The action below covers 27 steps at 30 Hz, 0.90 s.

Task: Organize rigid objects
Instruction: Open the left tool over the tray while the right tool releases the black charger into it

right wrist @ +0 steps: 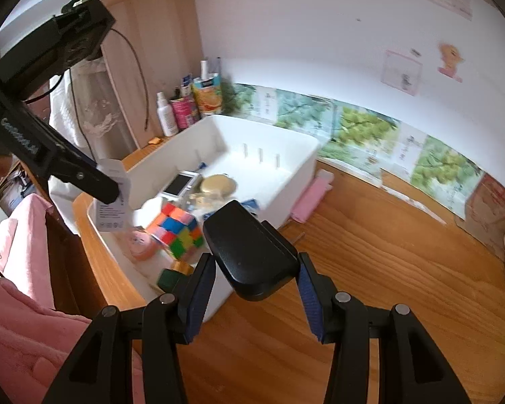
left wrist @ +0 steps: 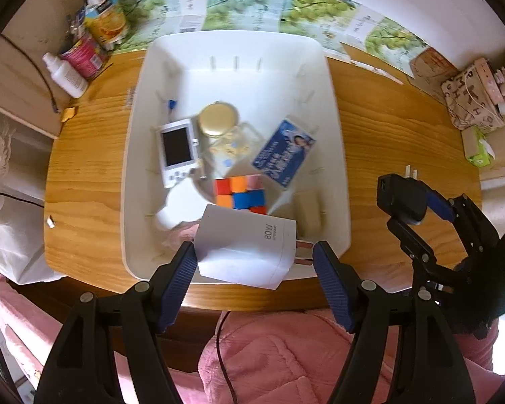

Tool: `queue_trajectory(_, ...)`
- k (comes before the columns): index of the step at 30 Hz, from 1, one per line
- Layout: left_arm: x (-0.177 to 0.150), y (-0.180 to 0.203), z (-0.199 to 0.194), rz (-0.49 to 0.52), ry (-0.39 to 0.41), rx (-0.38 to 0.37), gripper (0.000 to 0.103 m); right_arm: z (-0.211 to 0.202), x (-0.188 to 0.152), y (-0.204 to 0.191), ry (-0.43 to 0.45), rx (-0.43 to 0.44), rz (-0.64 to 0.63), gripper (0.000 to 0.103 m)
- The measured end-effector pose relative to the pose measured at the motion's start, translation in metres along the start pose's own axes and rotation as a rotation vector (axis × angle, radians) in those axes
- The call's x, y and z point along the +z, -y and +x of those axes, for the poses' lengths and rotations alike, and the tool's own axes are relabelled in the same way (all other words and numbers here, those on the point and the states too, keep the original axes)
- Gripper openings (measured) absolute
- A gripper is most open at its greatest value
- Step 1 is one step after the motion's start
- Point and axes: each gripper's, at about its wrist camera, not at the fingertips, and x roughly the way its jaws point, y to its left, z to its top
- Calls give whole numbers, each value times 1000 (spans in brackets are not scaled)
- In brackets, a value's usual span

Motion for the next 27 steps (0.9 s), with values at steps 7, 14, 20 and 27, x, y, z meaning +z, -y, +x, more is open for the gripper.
queue_trajectory(7,6,-35,-1,-53,22,15,74,8,20,-26,22,12,-20,49)
queue_trajectory(14,17,-51,-1,-37,44,15,74,23,39,-47,51,-1,-19,49)
queue_trajectory(20,29,-59,4,21,34,30,75,36,40,-59,60,-24,45,49)
queue_trajectory(27,42,-55,-6,109,136,72,76,42,35,-63,49,-75,104,50)
